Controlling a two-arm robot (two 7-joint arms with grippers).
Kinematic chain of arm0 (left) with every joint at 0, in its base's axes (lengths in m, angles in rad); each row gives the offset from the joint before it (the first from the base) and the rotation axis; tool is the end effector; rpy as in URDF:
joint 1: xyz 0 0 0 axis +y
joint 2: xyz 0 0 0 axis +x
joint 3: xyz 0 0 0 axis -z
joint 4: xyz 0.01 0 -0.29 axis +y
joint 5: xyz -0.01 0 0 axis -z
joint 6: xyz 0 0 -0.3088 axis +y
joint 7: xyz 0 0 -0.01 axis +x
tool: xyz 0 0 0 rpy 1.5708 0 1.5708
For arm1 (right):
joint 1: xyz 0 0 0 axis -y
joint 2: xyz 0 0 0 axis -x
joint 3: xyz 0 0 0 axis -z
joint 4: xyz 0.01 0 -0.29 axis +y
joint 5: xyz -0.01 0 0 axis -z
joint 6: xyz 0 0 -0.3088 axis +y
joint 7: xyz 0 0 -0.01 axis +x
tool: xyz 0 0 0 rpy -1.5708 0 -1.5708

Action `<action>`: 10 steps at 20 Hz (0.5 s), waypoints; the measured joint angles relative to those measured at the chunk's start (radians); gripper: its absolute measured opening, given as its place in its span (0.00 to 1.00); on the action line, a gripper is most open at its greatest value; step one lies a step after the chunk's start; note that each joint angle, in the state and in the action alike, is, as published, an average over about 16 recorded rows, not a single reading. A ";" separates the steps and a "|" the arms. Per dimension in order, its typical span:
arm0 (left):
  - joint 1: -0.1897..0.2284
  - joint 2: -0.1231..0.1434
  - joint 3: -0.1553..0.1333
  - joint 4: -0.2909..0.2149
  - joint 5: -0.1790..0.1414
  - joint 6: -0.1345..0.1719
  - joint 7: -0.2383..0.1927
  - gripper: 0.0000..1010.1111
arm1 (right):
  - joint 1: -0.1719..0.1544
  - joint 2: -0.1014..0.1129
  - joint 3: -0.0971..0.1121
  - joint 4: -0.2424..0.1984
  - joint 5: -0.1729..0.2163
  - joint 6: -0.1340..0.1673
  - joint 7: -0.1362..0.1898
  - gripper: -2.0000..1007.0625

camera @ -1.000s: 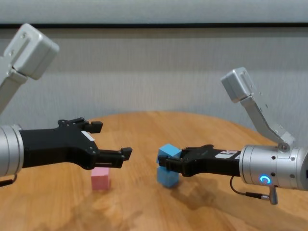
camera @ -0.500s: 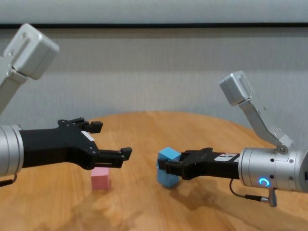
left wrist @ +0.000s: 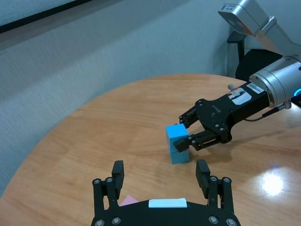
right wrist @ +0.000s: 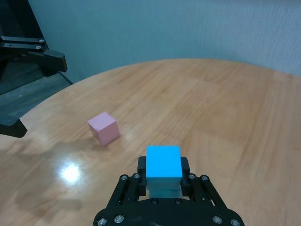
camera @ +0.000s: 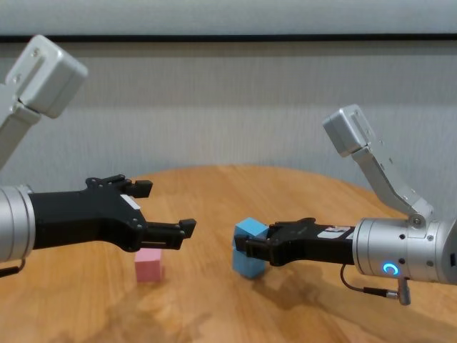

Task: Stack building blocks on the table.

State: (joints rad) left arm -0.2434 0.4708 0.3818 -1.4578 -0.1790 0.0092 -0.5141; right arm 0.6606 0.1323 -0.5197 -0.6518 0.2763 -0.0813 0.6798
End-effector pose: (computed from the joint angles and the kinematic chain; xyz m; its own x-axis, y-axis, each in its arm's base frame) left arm 0.3787 0.0443 -0.2712 0.7117 0.6487 0.2696 -0.7007 0.6830 0.2062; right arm 0.4762 0.0239 -0.3354 0.7902 -0.6112 -0.0457 0.5751 0.7652 -0.2893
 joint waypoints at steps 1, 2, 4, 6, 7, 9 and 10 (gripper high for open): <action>0.000 0.000 0.000 0.000 0.000 0.000 0.000 0.99 | 0.000 0.000 0.001 0.000 -0.001 -0.001 -0.001 0.43; 0.000 0.000 0.000 0.000 0.000 0.000 0.000 0.99 | 0.000 -0.001 0.002 0.000 -0.002 -0.001 -0.002 0.45; 0.000 0.000 0.000 0.000 0.000 0.000 0.000 0.99 | 0.000 -0.001 0.004 -0.002 -0.004 -0.003 -0.005 0.49; 0.000 0.000 0.000 0.000 0.000 0.000 0.000 0.99 | -0.003 0.000 0.007 -0.011 -0.004 -0.004 -0.009 0.54; 0.000 0.000 0.000 0.000 0.000 0.000 0.000 0.99 | -0.005 0.002 0.010 -0.018 -0.004 -0.004 -0.012 0.57; 0.000 0.000 0.000 0.000 0.000 0.000 0.000 0.99 | -0.011 0.006 0.015 -0.037 -0.002 -0.005 -0.017 0.63; 0.000 0.000 0.000 0.000 0.000 0.000 0.000 0.99 | -0.015 0.010 0.019 -0.050 0.000 -0.005 -0.021 0.66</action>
State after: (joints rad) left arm -0.2434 0.4708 0.3818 -1.4578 -0.1790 0.0092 -0.5141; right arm 0.6452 0.1421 -0.5010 -0.7020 0.2762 -0.0858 0.6592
